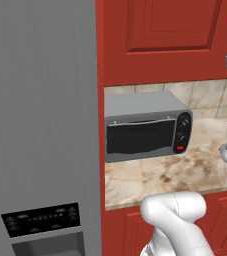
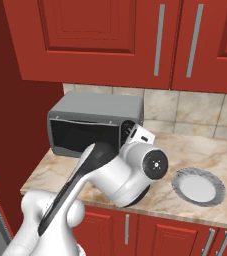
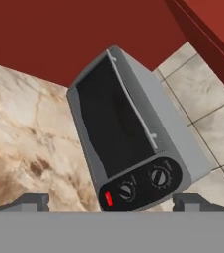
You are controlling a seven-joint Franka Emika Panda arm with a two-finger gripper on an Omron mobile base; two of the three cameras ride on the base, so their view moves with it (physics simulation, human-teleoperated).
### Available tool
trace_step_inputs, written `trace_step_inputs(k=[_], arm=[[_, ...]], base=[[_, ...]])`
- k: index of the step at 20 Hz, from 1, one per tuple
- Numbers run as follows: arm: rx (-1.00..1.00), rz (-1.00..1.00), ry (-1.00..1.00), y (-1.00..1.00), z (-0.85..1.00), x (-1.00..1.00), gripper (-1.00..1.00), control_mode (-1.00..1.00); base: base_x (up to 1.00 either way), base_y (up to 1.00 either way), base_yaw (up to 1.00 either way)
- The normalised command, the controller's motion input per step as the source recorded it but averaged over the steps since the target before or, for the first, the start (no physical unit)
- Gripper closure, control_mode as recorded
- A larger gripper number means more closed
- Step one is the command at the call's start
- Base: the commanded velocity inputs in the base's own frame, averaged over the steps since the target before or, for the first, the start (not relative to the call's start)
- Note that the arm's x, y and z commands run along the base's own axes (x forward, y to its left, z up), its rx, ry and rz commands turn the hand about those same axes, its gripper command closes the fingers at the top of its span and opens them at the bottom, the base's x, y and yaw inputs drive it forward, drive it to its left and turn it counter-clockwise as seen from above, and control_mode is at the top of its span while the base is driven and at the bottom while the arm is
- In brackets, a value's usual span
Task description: Pull the toaster oven rack outwards. Pick up the baguette from the plate and place it on the toaster oven rack. Close the toaster oven door fully and set the temperature to the lowest setting.
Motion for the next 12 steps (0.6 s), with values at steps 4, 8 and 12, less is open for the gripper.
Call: trace_step_inputs(k=[4,8,12], arm=[[0.0,0.07,0.0,0.03,-0.07,0.16,-1.0,-1.0],[0.0,0.08,0.01,0.0,-0.06,0.18,-1.0,-1.0],[0.0,0.07,0.01,0.11,-0.03,0.17,-1.0,-1.0]], base=[[0.0,0.0,0.0],[0.0,0.0,0.0],[0.0,0.0,0.0]])
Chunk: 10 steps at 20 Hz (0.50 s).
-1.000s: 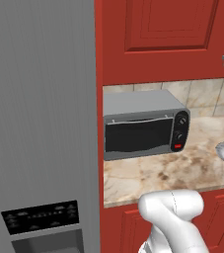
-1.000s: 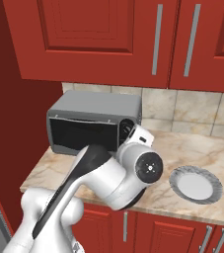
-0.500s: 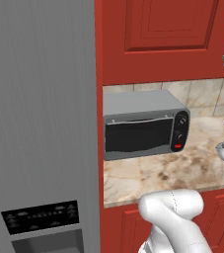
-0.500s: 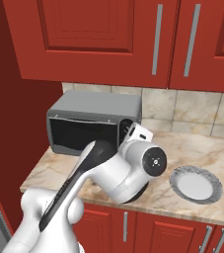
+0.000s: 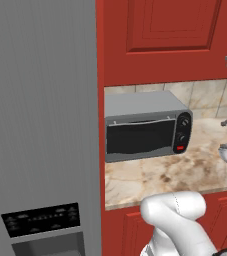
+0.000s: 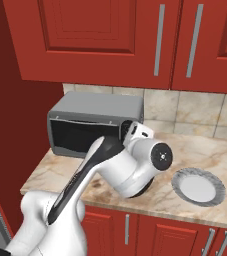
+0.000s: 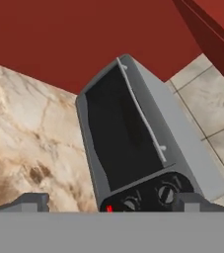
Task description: Pull the toaster oven rack outwards. Pick up the baguette from the plate and place it on the toaster oven rack. Close the toaster oven door fully and set the temperature to the lowest setting.
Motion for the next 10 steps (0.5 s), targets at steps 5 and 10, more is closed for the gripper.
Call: trace_step_inputs(k=[5,10], arm=[[0.0,0.06,0.0,0.1,-0.01,0.1,-1.0,-1.0],[0.0,0.05,0.0,0.11,0.0,0.11,-1.0,-1.0]], base=[[0.0,0.0,0.0],[0.0,0.0,0.0]])
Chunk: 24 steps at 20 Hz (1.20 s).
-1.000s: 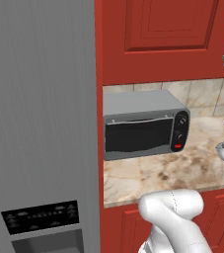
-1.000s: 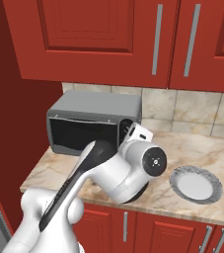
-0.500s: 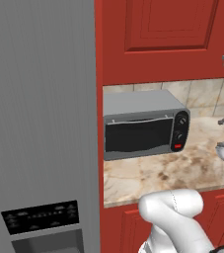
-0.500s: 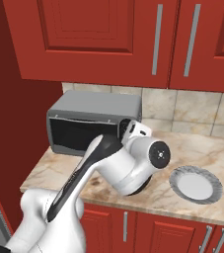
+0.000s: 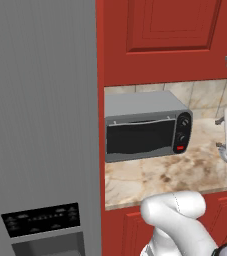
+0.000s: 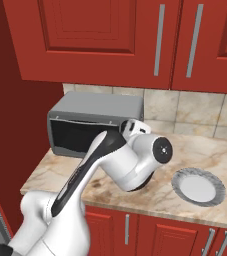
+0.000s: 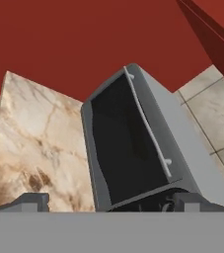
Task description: Pull the toaster oven rack outwards. Pick up the baguette from the plate and place it on the toaster oven rack. Close the toaster oven door fully and set the temperature to the lowest setting.
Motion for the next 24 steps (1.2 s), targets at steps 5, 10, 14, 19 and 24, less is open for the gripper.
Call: trace_step_inputs(k=[5,10,14,19,24], arm=[[0.0,0.06,0.0,0.08,-0.1,0.21,-1.0,-1.0],[0.0,0.07,0.0,0.02,-0.05,0.15,-1.0,-1.0],[0.0,0.06,0.0,0.0,0.0,0.09,-1.0,-1.0],[0.0,0.06,0.0,0.0,0.0,0.11,-1.0,-1.0],[0.0,0.05,0.0,0.0,0.0,0.07,-1.0,-1.0]], base=[[0.0,0.0,0.0],[0.0,0.0,0.0],[0.0,0.0,0.0],[0.0,0.0,0.0],[0.0,0.0,0.0]])
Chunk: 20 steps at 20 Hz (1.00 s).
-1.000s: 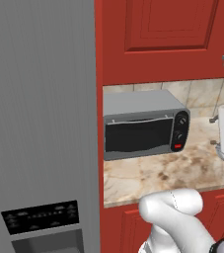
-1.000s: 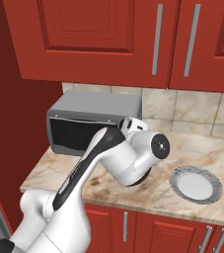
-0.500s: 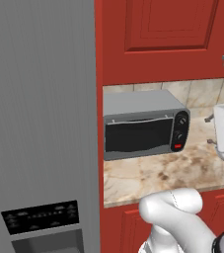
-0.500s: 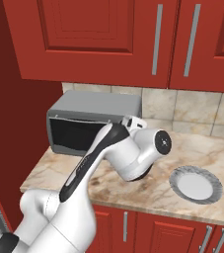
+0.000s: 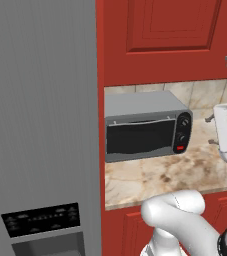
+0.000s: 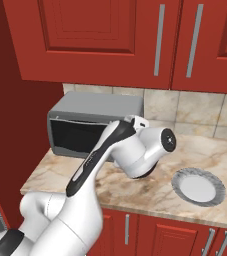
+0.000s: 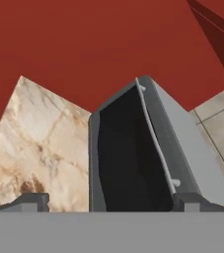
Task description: Pull the toaster oven rack outwards. Pick up the baguette from the plate and place it on the toaster oven rack. Close the toaster oven door fully and set the temperature to the lowest setting.
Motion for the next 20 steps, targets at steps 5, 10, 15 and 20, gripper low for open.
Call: trace_step_inputs(k=[5,10,15,20], arm=[[0.0,0.04,-0.01,0.0,-0.04,0.02,-1.0,-1.0],[0.0,0.02,0.0,0.0,-0.13,0.0,-1.0,-1.0],[0.0,0.01,-0.01,0.0,-0.11,0.0,-1.0,-1.0],[0.0,0.0,-0.04,0.0,0.0,0.04,-1.0,-1.0]], base=[[0.0,0.0,0.0],[0.0,0.0,0.0],[0.0,0.0,0.0],[0.0,0.0,0.0]])
